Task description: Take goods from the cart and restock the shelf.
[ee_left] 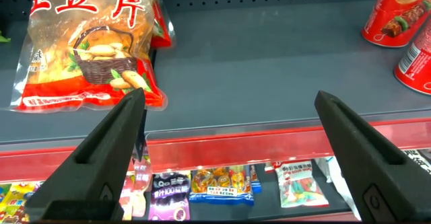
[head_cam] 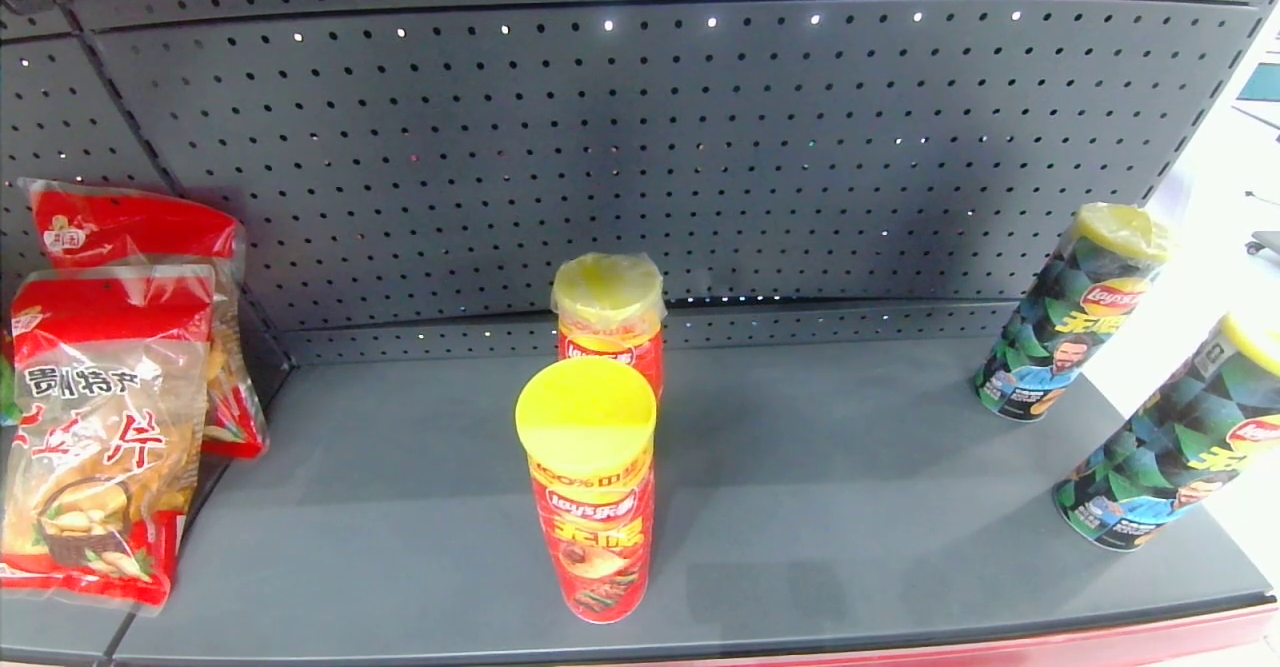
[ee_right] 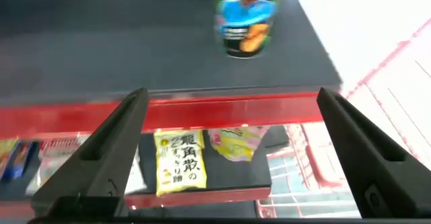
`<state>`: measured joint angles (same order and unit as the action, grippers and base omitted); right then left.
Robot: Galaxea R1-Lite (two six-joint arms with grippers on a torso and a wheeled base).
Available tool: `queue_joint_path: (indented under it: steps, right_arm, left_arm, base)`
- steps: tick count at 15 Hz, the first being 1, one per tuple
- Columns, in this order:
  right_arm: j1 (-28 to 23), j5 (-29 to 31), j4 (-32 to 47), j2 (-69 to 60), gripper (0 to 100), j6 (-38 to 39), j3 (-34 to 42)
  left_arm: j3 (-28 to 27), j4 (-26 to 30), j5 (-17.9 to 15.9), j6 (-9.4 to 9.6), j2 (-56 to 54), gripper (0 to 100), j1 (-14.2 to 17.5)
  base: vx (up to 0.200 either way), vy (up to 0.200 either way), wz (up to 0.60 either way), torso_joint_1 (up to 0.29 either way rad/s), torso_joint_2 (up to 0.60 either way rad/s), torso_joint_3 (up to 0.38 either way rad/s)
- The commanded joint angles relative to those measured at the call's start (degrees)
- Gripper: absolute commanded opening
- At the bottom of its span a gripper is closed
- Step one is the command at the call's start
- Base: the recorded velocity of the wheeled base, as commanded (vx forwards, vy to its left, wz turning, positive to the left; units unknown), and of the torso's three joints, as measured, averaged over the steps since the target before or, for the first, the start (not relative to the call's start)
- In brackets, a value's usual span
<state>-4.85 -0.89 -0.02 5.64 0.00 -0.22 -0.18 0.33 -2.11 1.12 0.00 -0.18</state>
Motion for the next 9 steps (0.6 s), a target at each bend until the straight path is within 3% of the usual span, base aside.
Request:
queue_joint_path:
  steps: [1, 9]
  right_arm:
    - [4.9, 2.3, 0.4, -4.2, 100, 1.1, 0.0]
    - [4.6, -1.4, 0.1, -5.5, 100, -2.9, 0.0]
  left_arm:
    - [0.0, 0.0, 0.0, 0.02, 0.0, 100, 0.0]
    - [0.0, 0.0, 0.0, 0.02, 0.0, 100, 0.0]
  base:
    - [0.000, 0.000, 0.00, 0.000, 0.00, 0.000]
    - [0.000, 0.000, 0.00, 0.000, 0.00, 0.000]
